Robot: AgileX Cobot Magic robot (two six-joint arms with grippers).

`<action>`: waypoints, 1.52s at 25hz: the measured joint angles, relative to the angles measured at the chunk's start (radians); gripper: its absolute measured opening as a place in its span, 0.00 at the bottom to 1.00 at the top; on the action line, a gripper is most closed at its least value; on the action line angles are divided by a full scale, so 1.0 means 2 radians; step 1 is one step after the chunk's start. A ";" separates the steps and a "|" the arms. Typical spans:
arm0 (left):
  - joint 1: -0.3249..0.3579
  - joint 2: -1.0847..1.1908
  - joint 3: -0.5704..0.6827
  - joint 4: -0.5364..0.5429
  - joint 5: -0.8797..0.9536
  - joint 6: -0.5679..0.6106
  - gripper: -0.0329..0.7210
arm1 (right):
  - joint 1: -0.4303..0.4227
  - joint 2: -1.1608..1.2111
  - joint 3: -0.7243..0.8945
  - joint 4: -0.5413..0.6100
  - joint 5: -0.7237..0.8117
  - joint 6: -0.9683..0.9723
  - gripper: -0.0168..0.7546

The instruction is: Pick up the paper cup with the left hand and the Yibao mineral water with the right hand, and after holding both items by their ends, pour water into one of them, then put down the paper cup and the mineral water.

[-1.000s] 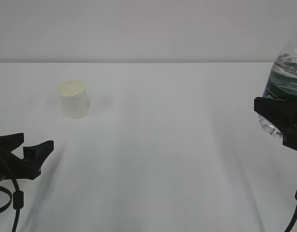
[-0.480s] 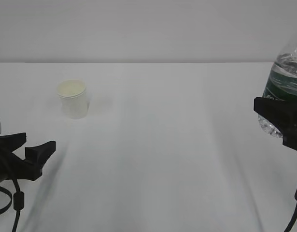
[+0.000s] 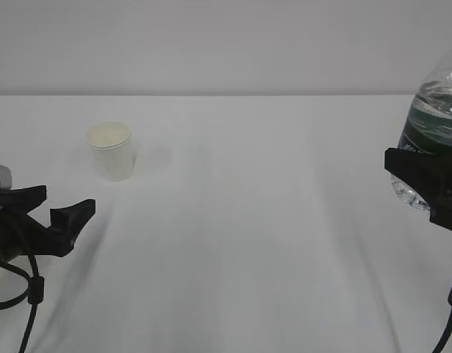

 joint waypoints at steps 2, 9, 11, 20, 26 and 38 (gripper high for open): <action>0.000 0.012 -0.009 0.000 -0.001 0.000 0.94 | 0.000 0.000 0.000 -0.001 0.000 0.000 0.56; 0.000 0.050 -0.042 0.000 -0.001 0.000 0.94 | 0.000 0.000 0.000 -0.001 0.000 0.000 0.56; 0.000 0.060 -0.054 0.000 -0.001 0.000 0.94 | 0.000 0.000 0.000 -0.001 0.000 0.000 0.56; 0.000 0.112 -0.105 0.000 -0.001 0.000 0.93 | 0.000 0.000 0.000 -0.002 0.000 0.000 0.56; 0.000 0.128 -0.120 -0.009 -0.001 0.000 0.94 | 0.000 0.000 0.000 -0.002 -0.001 0.000 0.56; 0.000 0.161 -0.160 -0.023 -0.002 0.000 0.94 | 0.000 0.000 0.000 -0.007 -0.008 0.000 0.56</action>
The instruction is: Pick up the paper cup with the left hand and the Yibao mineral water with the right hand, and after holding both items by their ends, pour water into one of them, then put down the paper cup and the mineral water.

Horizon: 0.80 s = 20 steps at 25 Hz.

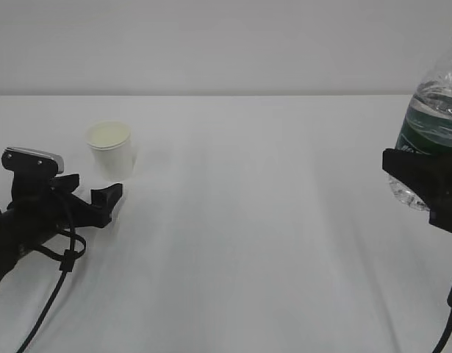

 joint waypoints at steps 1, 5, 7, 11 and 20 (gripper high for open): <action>0.000 0.003 -0.004 0.000 0.000 0.000 0.94 | 0.000 0.000 0.000 -0.001 -0.001 0.000 0.56; 0.000 0.004 -0.010 -0.011 0.000 0.000 0.94 | 0.000 0.000 0.000 -0.005 -0.004 0.001 0.56; 0.000 0.010 -0.016 -0.014 0.000 0.000 0.94 | 0.000 0.000 0.000 -0.005 -0.006 0.001 0.56; 0.000 0.028 -0.033 -0.015 0.000 0.000 0.94 | 0.000 0.000 0.000 -0.005 -0.007 0.001 0.56; 0.000 0.048 -0.070 -0.014 0.000 -0.006 0.94 | 0.000 0.000 0.000 -0.005 -0.007 0.001 0.56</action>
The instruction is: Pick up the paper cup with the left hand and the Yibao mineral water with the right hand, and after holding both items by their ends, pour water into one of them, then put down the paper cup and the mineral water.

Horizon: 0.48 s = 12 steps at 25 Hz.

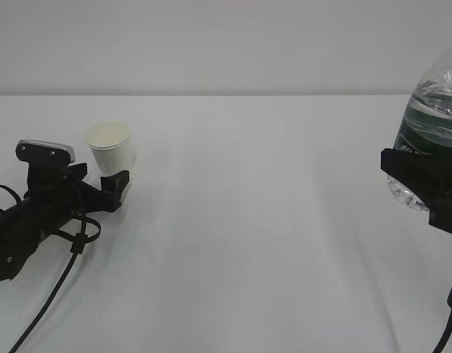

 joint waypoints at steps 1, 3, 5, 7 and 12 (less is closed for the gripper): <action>0.000 0.000 -0.004 0.000 0.000 0.000 0.93 | 0.000 0.000 0.000 0.000 0.000 0.000 0.56; 0.000 0.000 -0.012 0.000 0.000 -0.001 0.93 | 0.000 0.000 0.000 0.000 0.000 0.000 0.56; 0.000 0.000 -0.021 0.000 0.000 -0.001 0.93 | 0.000 0.000 0.000 0.000 0.000 0.000 0.56; 0.000 0.000 -0.027 0.000 0.000 -0.001 0.93 | 0.000 0.000 0.000 0.000 0.000 0.000 0.56; 0.000 0.005 -0.039 0.000 0.000 -0.001 0.92 | 0.000 0.000 0.000 -0.001 0.000 0.000 0.56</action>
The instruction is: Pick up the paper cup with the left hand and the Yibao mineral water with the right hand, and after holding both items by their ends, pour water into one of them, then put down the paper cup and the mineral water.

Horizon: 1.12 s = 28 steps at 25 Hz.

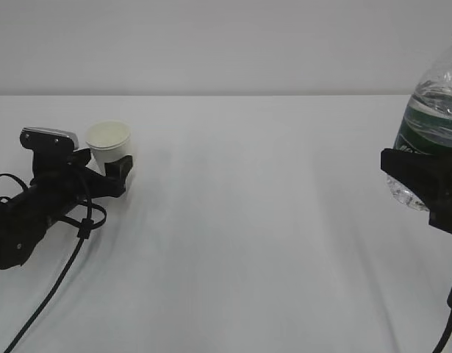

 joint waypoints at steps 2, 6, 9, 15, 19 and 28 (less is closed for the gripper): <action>0.000 0.007 -0.004 0.000 0.000 0.000 0.92 | 0.000 0.000 0.000 0.000 0.000 0.000 0.56; 0.000 0.018 -0.014 0.000 0.000 0.000 0.92 | 0.000 0.000 0.000 0.000 -0.001 0.000 0.56; 0.000 0.025 -0.022 0.000 0.000 -0.001 0.91 | 0.000 0.000 0.000 -0.002 -0.002 0.000 0.56; 0.000 0.025 -0.044 0.000 0.002 -0.001 0.90 | 0.000 0.000 0.000 -0.004 -0.004 0.000 0.56; 0.000 0.026 -0.054 0.000 0.004 -0.001 0.90 | 0.000 0.000 0.000 -0.004 -0.004 0.000 0.56; 0.000 0.048 -0.056 0.000 0.004 -0.001 0.88 | 0.000 0.000 0.000 -0.004 -0.005 0.000 0.56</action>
